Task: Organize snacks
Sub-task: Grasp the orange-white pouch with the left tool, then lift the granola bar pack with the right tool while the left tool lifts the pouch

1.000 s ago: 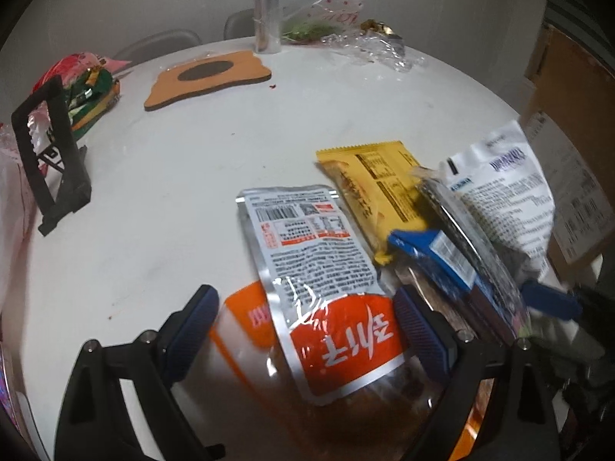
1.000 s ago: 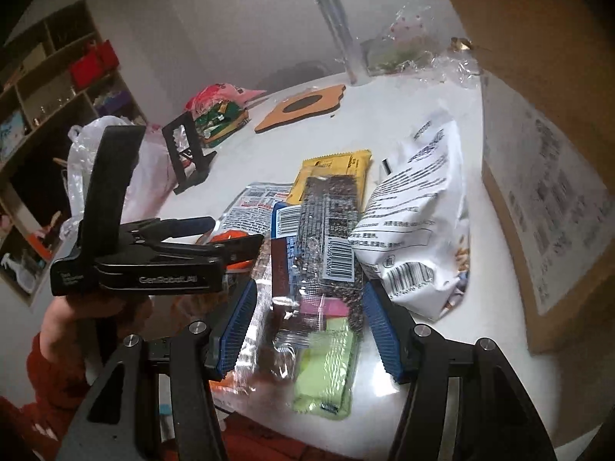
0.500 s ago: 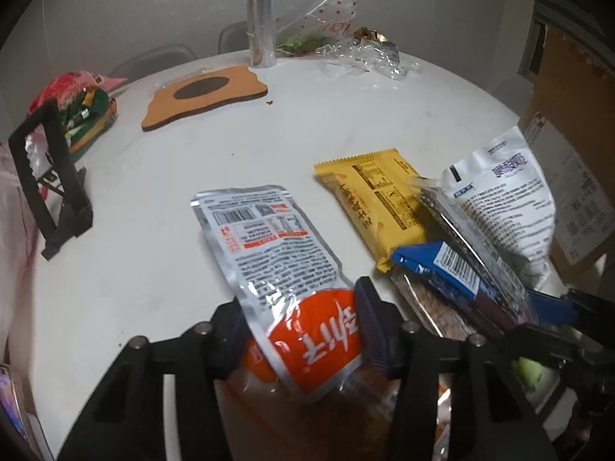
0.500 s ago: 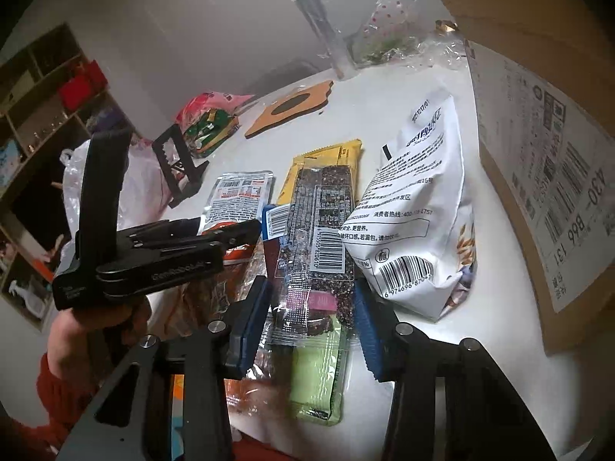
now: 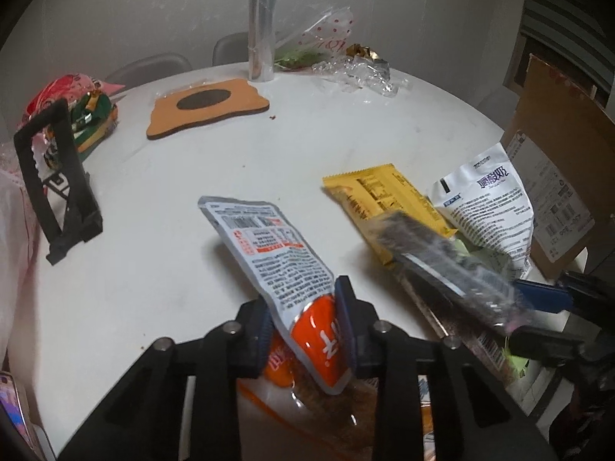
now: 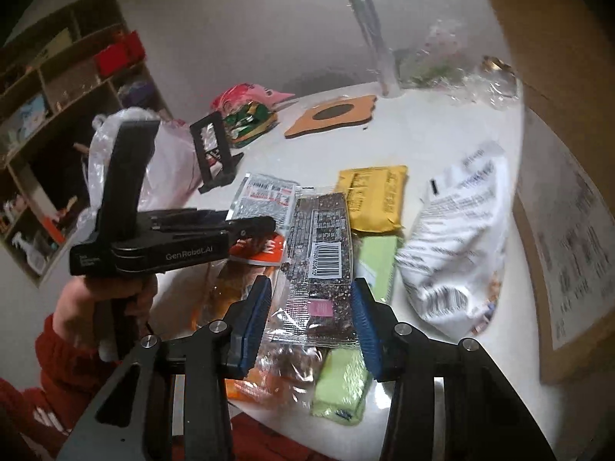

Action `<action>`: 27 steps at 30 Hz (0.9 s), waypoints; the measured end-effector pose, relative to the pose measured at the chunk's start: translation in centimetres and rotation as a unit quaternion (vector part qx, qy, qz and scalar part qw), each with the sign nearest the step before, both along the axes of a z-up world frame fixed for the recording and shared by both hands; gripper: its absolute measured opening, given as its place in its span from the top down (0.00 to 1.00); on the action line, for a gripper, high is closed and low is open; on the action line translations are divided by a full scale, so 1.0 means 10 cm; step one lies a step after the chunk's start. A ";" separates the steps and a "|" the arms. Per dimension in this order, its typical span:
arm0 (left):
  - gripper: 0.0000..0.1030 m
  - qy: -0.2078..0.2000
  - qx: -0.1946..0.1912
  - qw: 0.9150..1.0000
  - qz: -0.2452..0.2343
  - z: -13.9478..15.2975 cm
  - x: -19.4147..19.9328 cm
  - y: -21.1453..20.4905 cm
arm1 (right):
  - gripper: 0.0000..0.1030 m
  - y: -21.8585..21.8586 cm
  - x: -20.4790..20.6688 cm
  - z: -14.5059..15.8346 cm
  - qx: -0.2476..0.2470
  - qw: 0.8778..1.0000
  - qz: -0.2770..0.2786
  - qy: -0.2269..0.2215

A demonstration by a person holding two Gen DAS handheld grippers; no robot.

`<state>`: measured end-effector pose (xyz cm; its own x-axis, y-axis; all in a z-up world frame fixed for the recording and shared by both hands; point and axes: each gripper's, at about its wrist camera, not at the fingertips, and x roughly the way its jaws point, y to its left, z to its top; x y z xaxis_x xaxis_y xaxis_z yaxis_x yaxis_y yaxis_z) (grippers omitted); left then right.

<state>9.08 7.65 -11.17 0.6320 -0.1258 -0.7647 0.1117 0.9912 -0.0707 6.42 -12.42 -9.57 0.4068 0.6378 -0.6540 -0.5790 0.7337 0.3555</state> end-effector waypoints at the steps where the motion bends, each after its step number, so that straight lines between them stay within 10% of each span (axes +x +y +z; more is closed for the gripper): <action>1: 0.76 -0.002 -0.001 1.000 -0.002 0.01 -0.01 0.00 | 0.62 0.05 0.02 -0.01 -0.008 1.000 0.005 -0.004; 27: 0.89 -0.024 -0.109 0.994 -0.010 0.05 -0.12 0.36 | 0.50 0.94 0.20 -0.13 -0.140 0.985 0.080 -0.054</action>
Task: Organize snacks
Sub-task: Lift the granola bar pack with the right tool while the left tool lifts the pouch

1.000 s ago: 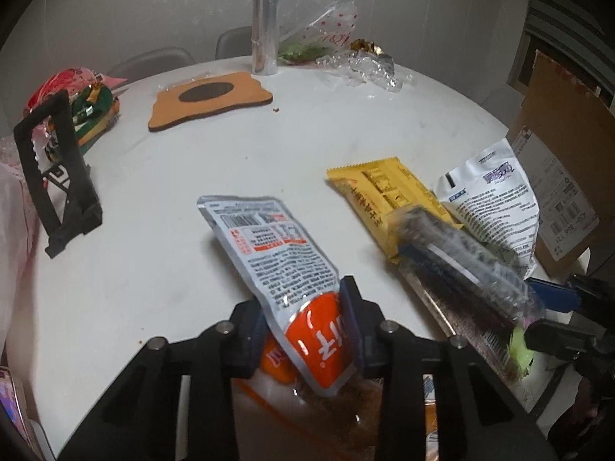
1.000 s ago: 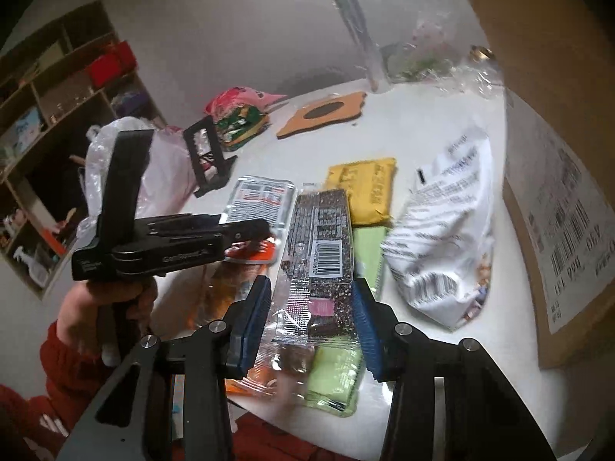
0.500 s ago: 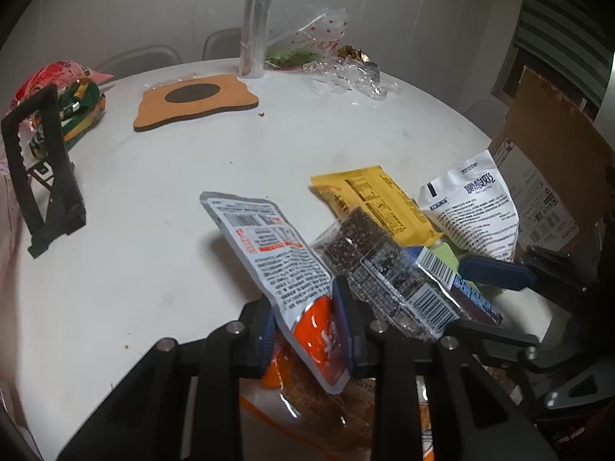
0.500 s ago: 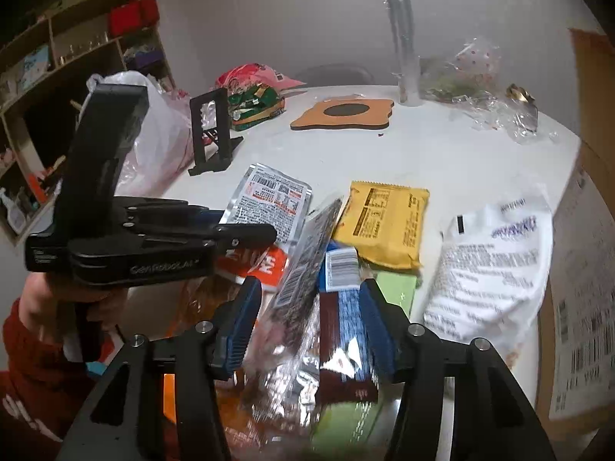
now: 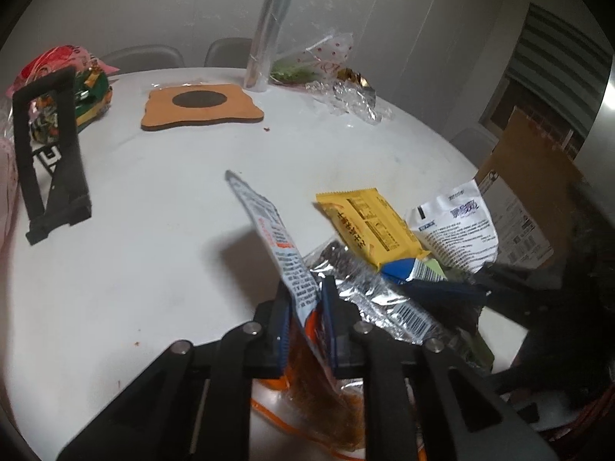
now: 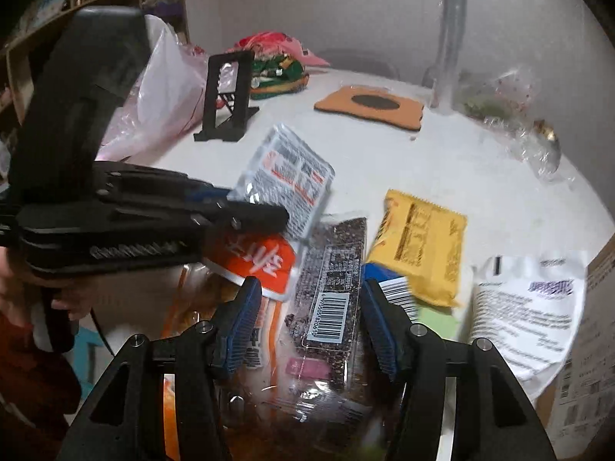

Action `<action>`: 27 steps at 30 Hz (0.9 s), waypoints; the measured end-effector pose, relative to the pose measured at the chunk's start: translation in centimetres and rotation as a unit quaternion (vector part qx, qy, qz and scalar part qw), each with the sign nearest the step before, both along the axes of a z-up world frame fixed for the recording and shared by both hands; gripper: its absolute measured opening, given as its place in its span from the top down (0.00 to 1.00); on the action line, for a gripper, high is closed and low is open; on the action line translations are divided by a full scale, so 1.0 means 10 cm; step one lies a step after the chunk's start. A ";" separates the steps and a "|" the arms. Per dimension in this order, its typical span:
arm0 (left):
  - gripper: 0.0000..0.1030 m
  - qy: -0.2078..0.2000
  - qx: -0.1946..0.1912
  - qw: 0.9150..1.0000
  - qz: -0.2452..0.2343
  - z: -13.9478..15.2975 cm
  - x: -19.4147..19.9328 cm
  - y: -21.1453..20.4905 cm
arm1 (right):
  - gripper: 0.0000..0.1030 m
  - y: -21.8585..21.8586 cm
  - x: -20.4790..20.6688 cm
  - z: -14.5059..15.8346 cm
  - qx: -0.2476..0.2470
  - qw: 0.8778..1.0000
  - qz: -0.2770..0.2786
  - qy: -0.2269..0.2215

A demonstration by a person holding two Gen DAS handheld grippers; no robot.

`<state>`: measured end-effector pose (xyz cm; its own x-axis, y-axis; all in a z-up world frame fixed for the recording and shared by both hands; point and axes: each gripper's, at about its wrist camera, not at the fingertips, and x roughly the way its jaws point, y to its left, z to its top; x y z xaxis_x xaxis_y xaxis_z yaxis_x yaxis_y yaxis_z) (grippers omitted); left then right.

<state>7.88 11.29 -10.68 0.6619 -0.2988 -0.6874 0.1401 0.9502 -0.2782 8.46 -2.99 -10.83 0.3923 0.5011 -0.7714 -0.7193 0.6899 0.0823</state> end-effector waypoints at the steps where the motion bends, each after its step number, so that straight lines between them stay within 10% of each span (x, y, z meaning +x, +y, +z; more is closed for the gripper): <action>1: 0.89 -0.001 0.000 1.000 0.003 0.00 -0.01 0.02 | 0.50 0.00 0.03 -0.02 0.007 1.000 0.002 0.013; 27: 0.90 -0.014 -0.035 0.999 0.018 -0.03 -0.13 0.26 | 0.59 0.26 0.15 -0.16 -0.031 0.999 -0.010 0.029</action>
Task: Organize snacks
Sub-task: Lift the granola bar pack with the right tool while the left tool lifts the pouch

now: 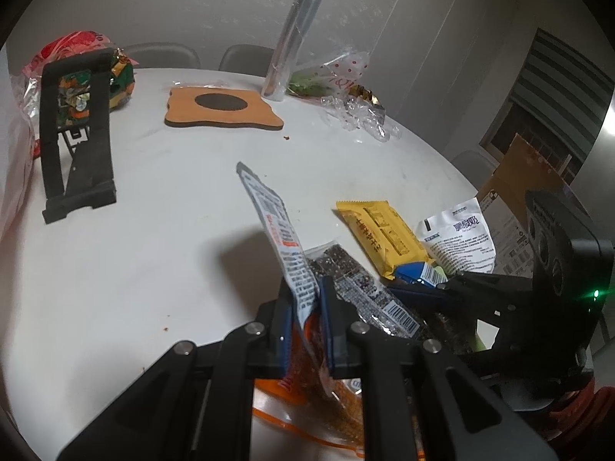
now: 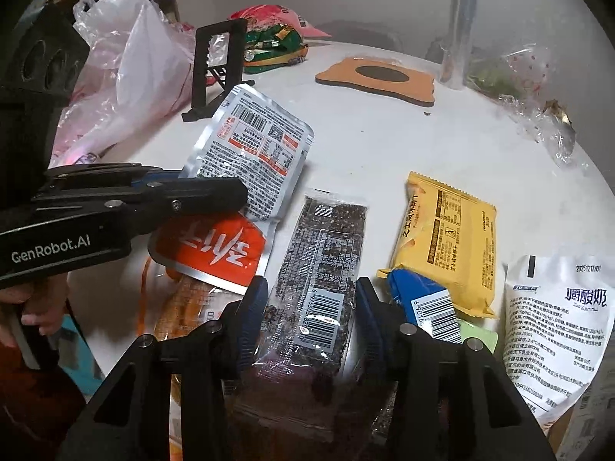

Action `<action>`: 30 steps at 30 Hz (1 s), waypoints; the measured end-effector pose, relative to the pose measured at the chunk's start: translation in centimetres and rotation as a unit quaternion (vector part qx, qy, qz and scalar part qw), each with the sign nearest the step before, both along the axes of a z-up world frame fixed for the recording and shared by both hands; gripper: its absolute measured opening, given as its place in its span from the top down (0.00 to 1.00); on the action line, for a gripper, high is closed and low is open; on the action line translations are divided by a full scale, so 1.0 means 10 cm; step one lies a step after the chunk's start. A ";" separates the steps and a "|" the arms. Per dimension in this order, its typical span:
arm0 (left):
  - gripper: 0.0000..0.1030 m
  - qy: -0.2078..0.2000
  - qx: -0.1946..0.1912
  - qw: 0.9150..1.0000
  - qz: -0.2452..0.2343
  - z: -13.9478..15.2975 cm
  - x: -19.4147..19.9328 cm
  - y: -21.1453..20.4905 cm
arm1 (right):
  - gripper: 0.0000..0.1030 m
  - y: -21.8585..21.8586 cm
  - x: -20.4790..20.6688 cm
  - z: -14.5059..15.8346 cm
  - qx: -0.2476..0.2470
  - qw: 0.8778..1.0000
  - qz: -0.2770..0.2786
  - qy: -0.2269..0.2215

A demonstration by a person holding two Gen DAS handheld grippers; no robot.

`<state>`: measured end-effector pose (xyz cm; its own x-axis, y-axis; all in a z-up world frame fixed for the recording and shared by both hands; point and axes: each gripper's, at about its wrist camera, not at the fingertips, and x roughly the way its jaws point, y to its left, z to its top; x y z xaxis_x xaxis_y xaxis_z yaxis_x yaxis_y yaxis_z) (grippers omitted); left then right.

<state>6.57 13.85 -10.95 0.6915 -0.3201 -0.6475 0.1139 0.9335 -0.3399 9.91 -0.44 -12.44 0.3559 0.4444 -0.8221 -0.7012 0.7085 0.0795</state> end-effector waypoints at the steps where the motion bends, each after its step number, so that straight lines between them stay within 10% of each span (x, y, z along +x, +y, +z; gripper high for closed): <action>1: 0.91 -0.001 -0.001 1.000 -0.003 0.01 0.00 0.00 | 0.59 -0.02 0.01 0.00 0.006 1.000 -0.001 0.004; 15: 0.94 -0.034 0.024 0.998 0.040 0.32 -0.13 0.04 | 0.59 -0.20 -0.08 0.40 0.061 0.998 0.006 -0.018; 30: 0.94 -0.131 0.076 0.988 -0.004 1.47 -0.27 -0.73 | 0.59 -0.85 -0.33 1.57 0.108 0.980 0.009 -0.170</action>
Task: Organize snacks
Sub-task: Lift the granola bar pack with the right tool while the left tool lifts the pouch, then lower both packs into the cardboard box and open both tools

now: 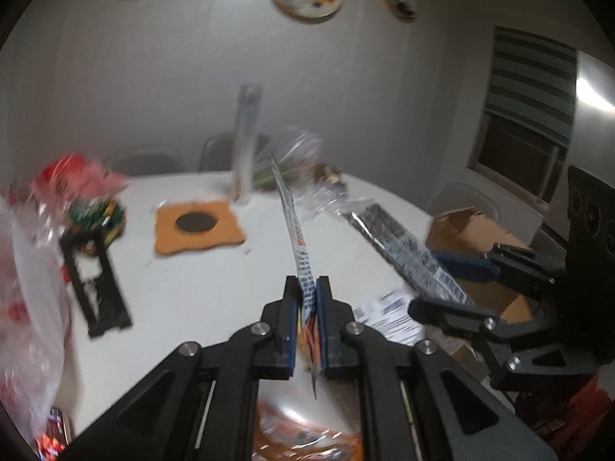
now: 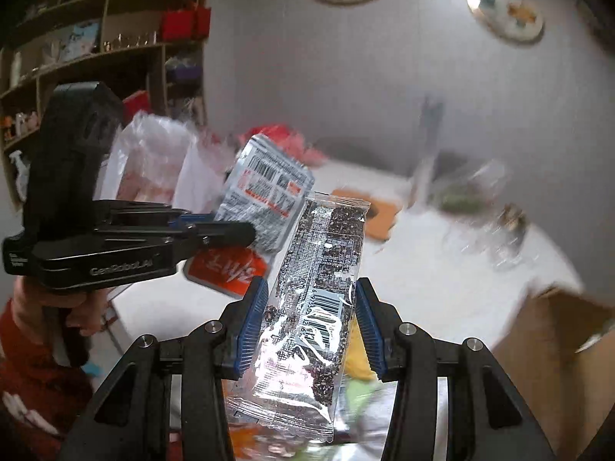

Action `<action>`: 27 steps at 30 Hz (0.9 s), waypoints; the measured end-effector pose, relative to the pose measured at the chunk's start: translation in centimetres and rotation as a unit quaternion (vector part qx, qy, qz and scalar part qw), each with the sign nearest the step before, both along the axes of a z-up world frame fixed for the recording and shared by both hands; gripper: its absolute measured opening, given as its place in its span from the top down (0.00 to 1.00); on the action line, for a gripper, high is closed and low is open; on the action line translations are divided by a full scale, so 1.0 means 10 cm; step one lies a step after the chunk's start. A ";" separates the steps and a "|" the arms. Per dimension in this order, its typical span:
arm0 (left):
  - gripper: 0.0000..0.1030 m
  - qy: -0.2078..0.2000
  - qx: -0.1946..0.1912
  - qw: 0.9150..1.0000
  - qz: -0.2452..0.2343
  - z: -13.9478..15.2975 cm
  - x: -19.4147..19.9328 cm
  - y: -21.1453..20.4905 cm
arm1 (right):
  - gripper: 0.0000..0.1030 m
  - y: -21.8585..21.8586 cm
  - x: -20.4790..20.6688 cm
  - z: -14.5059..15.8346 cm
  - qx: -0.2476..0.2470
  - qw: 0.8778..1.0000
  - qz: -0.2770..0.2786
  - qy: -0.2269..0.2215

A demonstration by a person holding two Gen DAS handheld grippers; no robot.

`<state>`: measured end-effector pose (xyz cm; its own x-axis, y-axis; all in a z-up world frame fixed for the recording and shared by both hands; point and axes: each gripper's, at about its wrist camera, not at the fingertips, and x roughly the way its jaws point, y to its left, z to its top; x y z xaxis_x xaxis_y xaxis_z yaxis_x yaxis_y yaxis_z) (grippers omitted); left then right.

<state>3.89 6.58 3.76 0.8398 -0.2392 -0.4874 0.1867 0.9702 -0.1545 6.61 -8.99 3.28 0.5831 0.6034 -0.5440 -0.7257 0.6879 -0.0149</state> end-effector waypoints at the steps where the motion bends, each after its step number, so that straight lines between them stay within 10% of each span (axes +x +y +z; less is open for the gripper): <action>1: 0.94 -0.007 0.007 1.000 -0.010 0.09 0.02 -0.11 | 0.59 -0.10 -0.01 0.06 0.005 1.000 -0.010 -0.009; 16: 0.94 -0.013 0.040 0.984 -0.171 0.64 0.55 -1.66 | 0.59 -1.71 0.23 0.10 0.013 0.982 -0.185 0.018; 27: 0.94 0.101 0.079 0.966 -0.227 0.24 0.98 -2.38 | 0.59 -2.01 0.26 -0.25 -0.019 0.978 -0.200 0.053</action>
<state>13.65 -17.22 6.15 0.5509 -0.4689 -0.6904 0.5791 0.8104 -0.0883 9.17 -29.09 0.80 0.7068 0.3168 -0.6325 -0.3977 0.9174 0.0150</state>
